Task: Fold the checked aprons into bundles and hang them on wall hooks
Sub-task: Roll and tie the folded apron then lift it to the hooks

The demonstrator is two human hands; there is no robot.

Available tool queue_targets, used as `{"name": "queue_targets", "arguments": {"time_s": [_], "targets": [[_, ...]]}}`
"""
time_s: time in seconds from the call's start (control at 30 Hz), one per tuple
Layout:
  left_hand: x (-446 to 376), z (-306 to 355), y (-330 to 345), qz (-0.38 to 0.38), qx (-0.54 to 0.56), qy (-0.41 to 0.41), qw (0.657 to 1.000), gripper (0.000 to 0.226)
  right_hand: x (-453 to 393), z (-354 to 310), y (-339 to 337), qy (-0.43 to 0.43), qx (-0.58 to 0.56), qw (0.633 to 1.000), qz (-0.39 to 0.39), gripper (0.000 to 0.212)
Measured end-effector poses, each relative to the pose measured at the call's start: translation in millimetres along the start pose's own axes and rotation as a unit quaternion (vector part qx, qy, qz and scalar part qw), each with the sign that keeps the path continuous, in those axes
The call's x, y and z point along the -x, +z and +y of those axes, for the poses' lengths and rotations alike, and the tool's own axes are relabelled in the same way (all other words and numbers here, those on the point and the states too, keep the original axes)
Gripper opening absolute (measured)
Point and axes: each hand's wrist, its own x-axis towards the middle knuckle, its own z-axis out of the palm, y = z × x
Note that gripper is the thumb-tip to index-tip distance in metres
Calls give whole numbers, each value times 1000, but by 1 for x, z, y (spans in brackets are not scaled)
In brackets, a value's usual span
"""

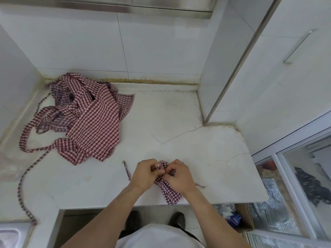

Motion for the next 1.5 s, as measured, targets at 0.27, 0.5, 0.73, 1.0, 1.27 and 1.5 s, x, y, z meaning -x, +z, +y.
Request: {"name": "queue_targets", "arguments": {"time_s": [0.27, 0.5, 0.73, 1.0, 1.27, 1.5], "targets": [[-14, 1, -8, -63, 0, -18, 998, 19, 10, 6, 10, -56, 61, 989, 124, 25], [-15, 8, -7, -95, 112, -84, 986, 30, 10, 8, 14, -83, 74, 988, 108, 24], [-17, 5, 0, -21, 118, -97, 988, 31, 9, 11, 12, -80, 55, 991, 89, 12], [-25, 3, 0, 28, 97, -130, 986, 31, 12, -1, 1, -29, -68, 997, 16, 12], [-30, 2, -10, 94, 89, -119, 984, 24, 5, -8, -12, -14, 42, 994, -96, 20], [-37, -8, -28, 138, 88, -119, 979, 13, 5, 16, -24, -11, 105, 991, -76, 43]]}}
